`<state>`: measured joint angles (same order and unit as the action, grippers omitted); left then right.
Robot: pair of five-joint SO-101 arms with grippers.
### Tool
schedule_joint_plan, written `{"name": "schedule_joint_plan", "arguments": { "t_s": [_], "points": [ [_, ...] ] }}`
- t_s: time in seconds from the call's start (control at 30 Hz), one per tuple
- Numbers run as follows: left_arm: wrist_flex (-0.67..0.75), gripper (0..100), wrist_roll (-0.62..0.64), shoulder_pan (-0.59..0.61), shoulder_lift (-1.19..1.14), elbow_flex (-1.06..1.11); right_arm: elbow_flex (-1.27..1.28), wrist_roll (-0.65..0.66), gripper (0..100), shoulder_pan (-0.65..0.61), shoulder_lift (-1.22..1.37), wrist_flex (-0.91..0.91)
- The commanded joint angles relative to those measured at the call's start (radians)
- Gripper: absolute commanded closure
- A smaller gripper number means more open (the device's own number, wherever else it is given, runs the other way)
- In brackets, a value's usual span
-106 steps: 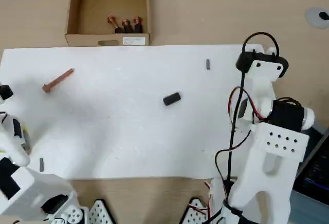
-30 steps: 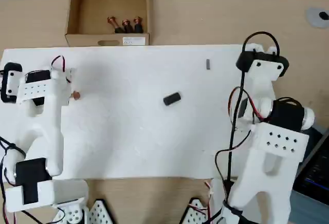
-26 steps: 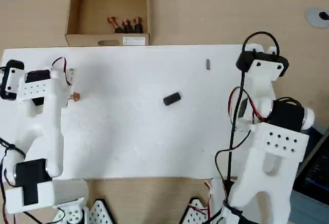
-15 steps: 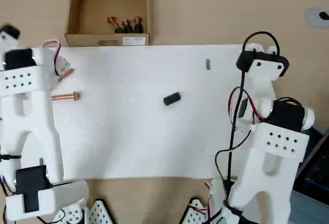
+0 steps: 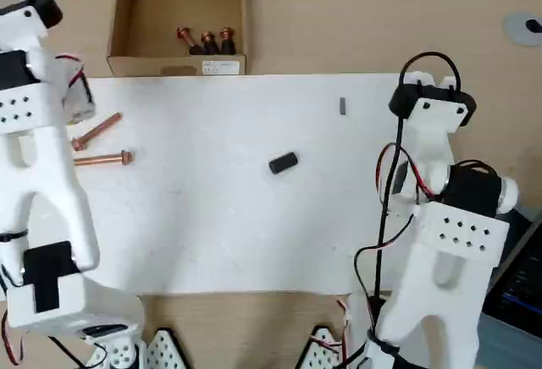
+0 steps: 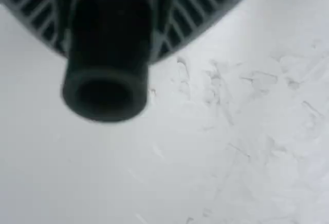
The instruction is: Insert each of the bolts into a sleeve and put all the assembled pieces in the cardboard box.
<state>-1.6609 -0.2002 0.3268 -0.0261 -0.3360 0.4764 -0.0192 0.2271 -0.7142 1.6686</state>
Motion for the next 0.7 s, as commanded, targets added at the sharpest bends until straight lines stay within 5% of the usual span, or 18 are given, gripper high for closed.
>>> {"name": "schedule_joint_plan", "arguments": {
  "t_s": [0.0,0.17,0.67],
  "points": [
    [-0.003,100,-0.275,0.02,-0.027,-0.051,0.002,-0.008,98.9,0.012,-0.036,-0.011],
    [-0.003,100,-0.589,0.021,-0.124,-0.025,0.048,-0.006,98.9,0.012,-0.036,-0.015],
    [0.0,100,-1.168,0.015,-0.318,-0.032,0.068,-0.005,98.9,0.016,-0.031,-0.044]
  ]
}}
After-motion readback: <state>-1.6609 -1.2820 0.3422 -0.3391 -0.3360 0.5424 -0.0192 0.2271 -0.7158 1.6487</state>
